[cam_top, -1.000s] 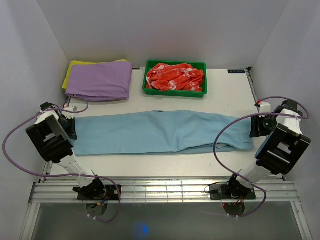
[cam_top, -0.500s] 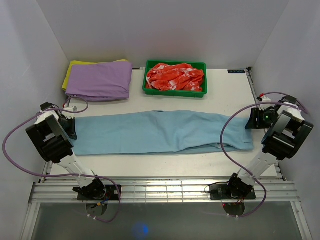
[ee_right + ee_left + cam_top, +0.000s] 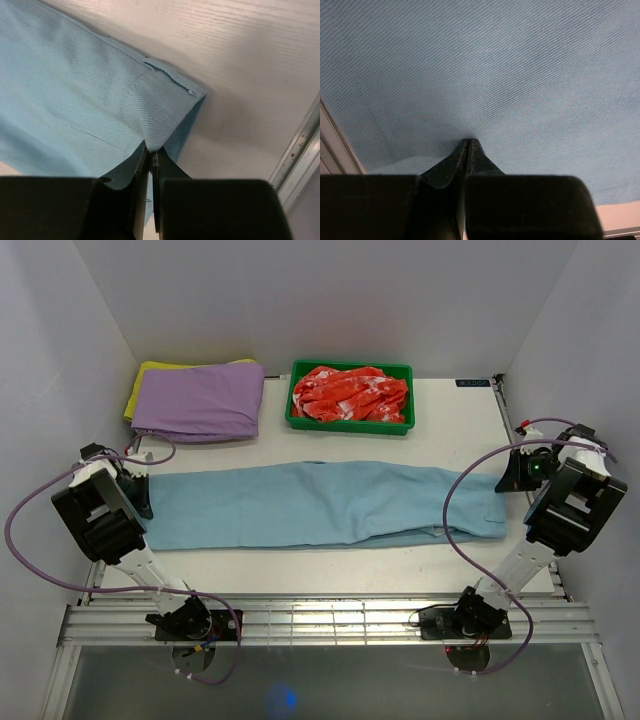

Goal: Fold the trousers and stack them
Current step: Fold the trousers

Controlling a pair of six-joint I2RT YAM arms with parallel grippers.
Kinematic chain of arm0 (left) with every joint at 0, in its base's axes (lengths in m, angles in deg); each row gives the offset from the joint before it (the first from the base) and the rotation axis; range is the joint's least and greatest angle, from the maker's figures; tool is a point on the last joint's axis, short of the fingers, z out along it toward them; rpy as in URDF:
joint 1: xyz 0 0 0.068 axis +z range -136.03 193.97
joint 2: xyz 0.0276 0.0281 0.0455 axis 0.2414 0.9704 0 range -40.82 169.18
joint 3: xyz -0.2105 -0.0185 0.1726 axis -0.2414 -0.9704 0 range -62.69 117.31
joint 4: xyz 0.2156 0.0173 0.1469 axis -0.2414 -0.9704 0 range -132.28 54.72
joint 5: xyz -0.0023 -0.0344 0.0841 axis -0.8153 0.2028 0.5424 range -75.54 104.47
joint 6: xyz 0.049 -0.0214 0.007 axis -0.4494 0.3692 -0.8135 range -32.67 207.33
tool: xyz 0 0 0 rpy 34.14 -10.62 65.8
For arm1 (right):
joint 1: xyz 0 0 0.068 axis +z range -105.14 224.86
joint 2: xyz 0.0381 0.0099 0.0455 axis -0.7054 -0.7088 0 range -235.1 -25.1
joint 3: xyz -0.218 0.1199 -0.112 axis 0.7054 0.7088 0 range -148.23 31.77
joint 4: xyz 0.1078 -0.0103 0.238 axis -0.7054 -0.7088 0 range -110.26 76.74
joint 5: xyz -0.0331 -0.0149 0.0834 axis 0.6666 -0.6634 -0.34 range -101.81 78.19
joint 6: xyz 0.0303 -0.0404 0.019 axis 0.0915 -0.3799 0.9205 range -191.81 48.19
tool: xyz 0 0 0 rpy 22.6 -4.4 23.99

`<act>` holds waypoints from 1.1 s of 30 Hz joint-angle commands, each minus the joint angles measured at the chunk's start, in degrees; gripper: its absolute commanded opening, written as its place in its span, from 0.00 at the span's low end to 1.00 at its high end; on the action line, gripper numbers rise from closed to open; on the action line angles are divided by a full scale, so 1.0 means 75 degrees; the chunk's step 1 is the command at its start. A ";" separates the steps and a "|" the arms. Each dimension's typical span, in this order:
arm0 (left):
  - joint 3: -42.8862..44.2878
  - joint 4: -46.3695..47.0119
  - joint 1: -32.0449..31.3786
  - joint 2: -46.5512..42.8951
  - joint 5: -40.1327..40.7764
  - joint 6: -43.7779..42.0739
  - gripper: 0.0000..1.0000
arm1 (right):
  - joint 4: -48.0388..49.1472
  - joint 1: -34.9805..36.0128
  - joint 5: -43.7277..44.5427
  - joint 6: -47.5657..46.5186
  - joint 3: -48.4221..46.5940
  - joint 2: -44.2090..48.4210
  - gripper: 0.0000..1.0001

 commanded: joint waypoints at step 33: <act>0.0444 -0.0875 -0.2504 -0.2673 -0.4986 0.0801 0.56 | -0.0406 0.4322 0.0365 -0.0806 0.2528 0.3122 0.43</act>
